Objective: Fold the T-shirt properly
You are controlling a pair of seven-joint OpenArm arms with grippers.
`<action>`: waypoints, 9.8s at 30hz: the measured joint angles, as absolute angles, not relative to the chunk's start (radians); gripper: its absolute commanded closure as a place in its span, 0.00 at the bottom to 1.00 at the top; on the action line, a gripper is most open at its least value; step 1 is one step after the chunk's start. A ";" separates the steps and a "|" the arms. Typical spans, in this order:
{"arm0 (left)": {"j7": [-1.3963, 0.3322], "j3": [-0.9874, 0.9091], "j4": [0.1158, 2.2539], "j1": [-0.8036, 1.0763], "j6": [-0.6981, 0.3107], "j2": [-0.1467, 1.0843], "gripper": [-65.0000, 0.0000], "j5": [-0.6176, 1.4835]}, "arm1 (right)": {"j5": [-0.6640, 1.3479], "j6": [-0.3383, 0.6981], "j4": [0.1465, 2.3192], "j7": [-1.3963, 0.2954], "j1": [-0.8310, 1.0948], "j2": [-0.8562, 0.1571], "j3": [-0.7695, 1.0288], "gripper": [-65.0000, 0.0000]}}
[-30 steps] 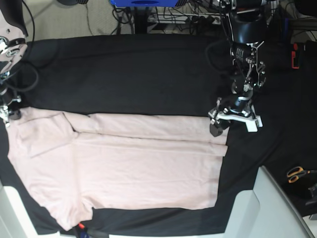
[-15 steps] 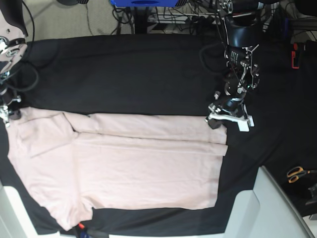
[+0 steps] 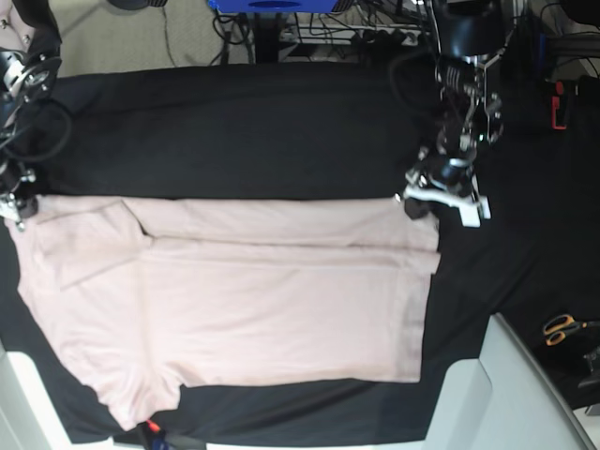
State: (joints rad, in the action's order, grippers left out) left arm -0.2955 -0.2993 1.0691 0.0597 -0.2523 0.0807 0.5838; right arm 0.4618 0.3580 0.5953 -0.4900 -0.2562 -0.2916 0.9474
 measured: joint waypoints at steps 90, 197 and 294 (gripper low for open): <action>-0.435 -0.686 1.593 0.408 -0.237 0.204 0.32 0.577 | 0.557 0.345 1.340 -0.702 0.113 -0.240 0.892 0.42; -0.656 -0.332 1.461 0.125 -0.253 0.290 0.32 0.287 | 0.558 0.297 1.191 -0.994 -0.187 -0.293 0.585 0.42; -0.359 -0.136 0.357 -0.593 -0.242 0.286 0.04 0.297 | 0.556 0.315 0.611 -0.565 -0.404 -0.356 0.317 1.00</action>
